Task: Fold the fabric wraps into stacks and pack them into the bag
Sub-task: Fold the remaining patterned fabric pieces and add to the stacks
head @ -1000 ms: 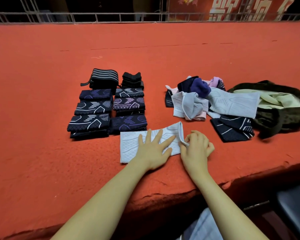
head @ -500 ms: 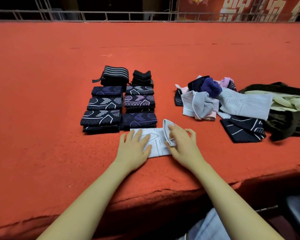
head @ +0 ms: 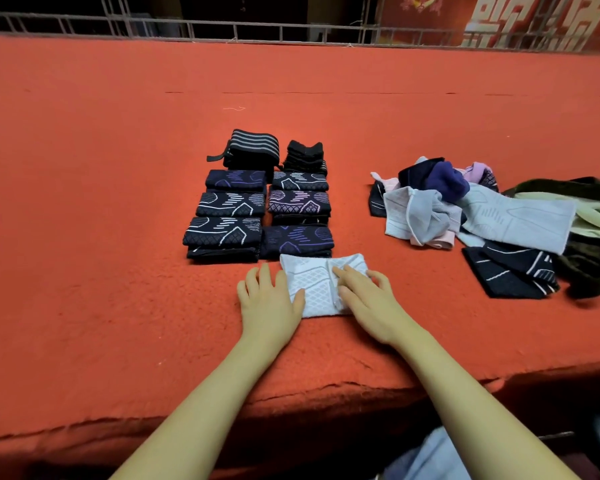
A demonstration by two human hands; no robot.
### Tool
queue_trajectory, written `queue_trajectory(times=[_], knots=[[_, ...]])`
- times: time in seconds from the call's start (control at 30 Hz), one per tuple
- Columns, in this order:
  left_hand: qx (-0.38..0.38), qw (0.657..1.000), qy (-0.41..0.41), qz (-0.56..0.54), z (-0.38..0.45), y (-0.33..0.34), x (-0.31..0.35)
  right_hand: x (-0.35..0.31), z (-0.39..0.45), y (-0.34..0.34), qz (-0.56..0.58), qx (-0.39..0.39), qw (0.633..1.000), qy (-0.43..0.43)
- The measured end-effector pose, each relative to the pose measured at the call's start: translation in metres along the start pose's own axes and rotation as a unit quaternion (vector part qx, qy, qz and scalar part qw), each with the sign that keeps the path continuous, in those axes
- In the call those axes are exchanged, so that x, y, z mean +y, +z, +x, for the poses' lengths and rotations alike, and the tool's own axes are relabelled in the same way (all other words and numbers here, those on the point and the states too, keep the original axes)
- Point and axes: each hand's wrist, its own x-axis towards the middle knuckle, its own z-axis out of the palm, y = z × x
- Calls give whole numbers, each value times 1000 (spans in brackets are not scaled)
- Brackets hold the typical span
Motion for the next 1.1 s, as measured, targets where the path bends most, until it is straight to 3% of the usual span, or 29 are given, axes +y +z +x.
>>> queue_trajectory(times=[0.27, 0.4, 0.57, 0.63, 0.67, 0.77, 0.97, 1.03, 1.1], knots=[[115, 988, 52, -94, -1, -4, -1, 4, 3, 13, -213, 18, 977, 7], [169, 968, 77, -168, 2, -12, 4, 6, 7, 15, -214, 47, 976, 14], [225, 935, 72, -264, 16, -23, 32, 7, 6, 16, -114, 127, 985, 20], [192, 931, 54, -305, 18, -29, 47, 4, 4, 10, 11, 195, 978, 70], [129, 925, 50, -354, 18, -32, 52, 3, 2, 7, 66, 246, 962, 94], [-95, 862, 34, -497, 18, -33, 64, 1, -3, 4, 138, 343, 917, 146], [-133, 907, 124, -381, 22, -15, 56, 4, -7, 10, 34, 309, 934, 178], [-171, 940, 157, -249, 27, -14, 52, 6, -8, 13, 6, 300, 936, 182], [-222, 948, 190, -128, 33, -13, 48, 7, -9, 13, 3, 296, 937, 187]])
